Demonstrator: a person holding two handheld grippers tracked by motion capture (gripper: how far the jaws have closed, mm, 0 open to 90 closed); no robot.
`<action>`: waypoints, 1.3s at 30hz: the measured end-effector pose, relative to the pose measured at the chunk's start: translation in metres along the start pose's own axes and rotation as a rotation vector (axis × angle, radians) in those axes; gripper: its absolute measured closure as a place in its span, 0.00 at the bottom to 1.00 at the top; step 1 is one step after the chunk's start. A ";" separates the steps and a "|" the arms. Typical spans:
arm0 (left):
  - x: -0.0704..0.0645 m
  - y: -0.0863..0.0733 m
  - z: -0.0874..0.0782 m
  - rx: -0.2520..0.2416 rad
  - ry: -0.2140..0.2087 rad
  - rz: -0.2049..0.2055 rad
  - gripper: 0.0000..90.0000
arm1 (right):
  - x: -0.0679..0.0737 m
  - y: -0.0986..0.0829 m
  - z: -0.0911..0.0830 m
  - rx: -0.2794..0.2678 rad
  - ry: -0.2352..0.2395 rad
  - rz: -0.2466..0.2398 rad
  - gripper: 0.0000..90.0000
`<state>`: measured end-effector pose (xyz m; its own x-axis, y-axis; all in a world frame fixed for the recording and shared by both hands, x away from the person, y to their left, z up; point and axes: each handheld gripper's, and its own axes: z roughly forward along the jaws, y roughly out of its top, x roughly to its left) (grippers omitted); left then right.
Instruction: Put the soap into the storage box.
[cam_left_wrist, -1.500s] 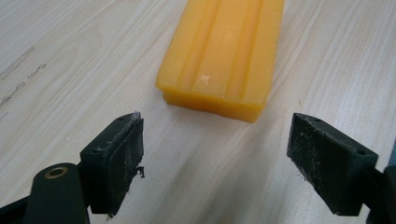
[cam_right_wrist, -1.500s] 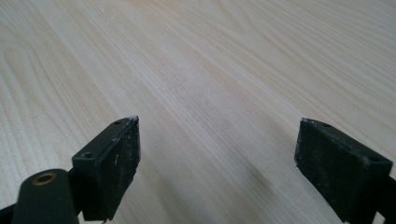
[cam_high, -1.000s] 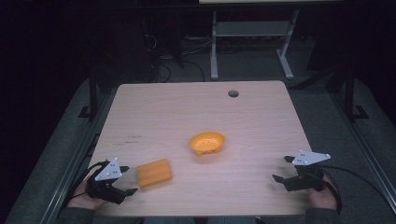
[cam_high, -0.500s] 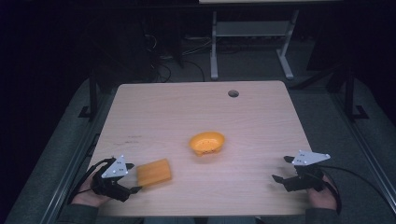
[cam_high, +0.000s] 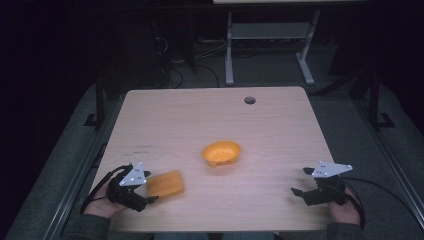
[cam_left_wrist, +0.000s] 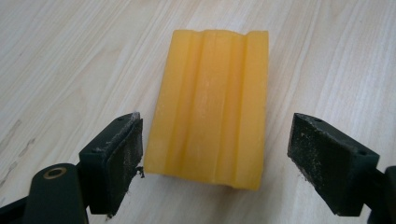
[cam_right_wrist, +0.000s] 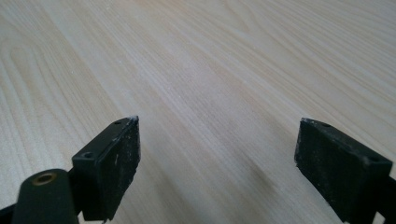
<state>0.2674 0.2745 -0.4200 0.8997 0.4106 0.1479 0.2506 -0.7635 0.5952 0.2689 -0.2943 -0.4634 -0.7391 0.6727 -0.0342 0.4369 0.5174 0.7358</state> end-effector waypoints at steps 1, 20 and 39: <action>0.000 0.001 0.001 0.003 -0.003 0.001 0.20 | 0.000 0.000 0.000 -0.002 0.003 -0.001 0.15; 0.007 0.024 0.028 0.050 -0.048 0.047 0.20 | 0.000 0.001 0.001 0.009 0.013 -0.010 0.15; 0.014 0.027 0.046 0.116 -0.096 0.047 0.19 | 0.003 0.002 0.005 0.022 0.030 -0.019 0.15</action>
<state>0.3033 0.2371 -0.4384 0.9402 0.3274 0.0941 0.2415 -0.8355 0.4936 0.2703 -0.2890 -0.4655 -0.7624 0.6465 -0.0274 0.4335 0.5417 0.7202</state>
